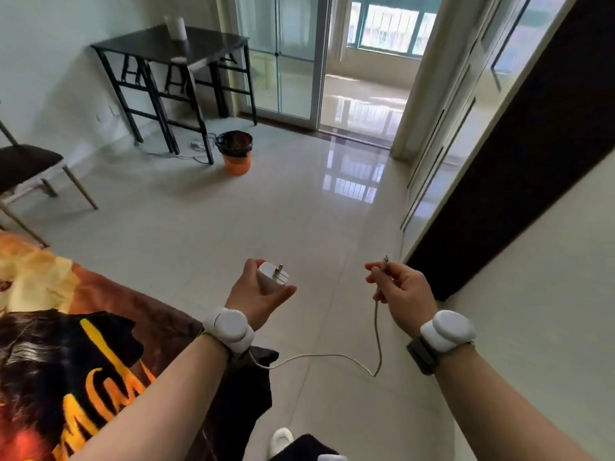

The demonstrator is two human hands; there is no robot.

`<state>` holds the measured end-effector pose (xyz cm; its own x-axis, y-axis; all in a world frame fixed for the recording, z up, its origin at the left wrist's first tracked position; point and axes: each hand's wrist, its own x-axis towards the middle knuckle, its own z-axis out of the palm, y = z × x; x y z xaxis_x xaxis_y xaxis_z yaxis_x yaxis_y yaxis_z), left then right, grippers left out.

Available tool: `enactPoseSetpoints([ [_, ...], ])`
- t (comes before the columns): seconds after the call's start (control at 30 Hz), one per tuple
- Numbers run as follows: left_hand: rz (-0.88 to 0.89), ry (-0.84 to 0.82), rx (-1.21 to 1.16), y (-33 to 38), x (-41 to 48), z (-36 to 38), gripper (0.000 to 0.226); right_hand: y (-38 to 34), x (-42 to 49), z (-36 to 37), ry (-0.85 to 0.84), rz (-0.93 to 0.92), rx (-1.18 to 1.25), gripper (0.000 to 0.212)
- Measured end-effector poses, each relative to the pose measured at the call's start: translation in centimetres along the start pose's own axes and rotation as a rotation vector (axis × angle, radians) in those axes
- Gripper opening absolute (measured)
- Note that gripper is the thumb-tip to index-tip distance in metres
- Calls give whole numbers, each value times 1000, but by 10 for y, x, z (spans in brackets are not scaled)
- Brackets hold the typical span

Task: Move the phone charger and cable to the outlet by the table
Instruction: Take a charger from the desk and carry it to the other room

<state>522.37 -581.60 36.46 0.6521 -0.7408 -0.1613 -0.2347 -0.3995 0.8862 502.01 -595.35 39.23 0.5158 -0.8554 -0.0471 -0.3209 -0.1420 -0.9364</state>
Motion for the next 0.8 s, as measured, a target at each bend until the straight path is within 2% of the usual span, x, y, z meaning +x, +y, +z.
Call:
enactPoseSetpoints([
  [0.13,14,27,5,19,78,-4,60,-2,76,17,-20,0,27,15],
  [0.3,37,71,-26,24,153,2,44,1,158,29,-95,30,23,22],
  [0.37,26,54,-92,24,181,4,38,-2,189,32,-121,16,12,22],
  [0.5,-50,141,-292,39,272,20,33,-10,301,33,-211,-37,-25,17],
  [0.6,-98,228,-322,50,315,23,35,-22,360,31,-267,-52,-40,14],
  [0.73,-179,327,-378,61,365,13,54,-41,446,52,-363,-76,-75,15],
  [0.8,-175,379,-393,59,379,4,50,-47,474,71,-399,-90,-69,17],
])
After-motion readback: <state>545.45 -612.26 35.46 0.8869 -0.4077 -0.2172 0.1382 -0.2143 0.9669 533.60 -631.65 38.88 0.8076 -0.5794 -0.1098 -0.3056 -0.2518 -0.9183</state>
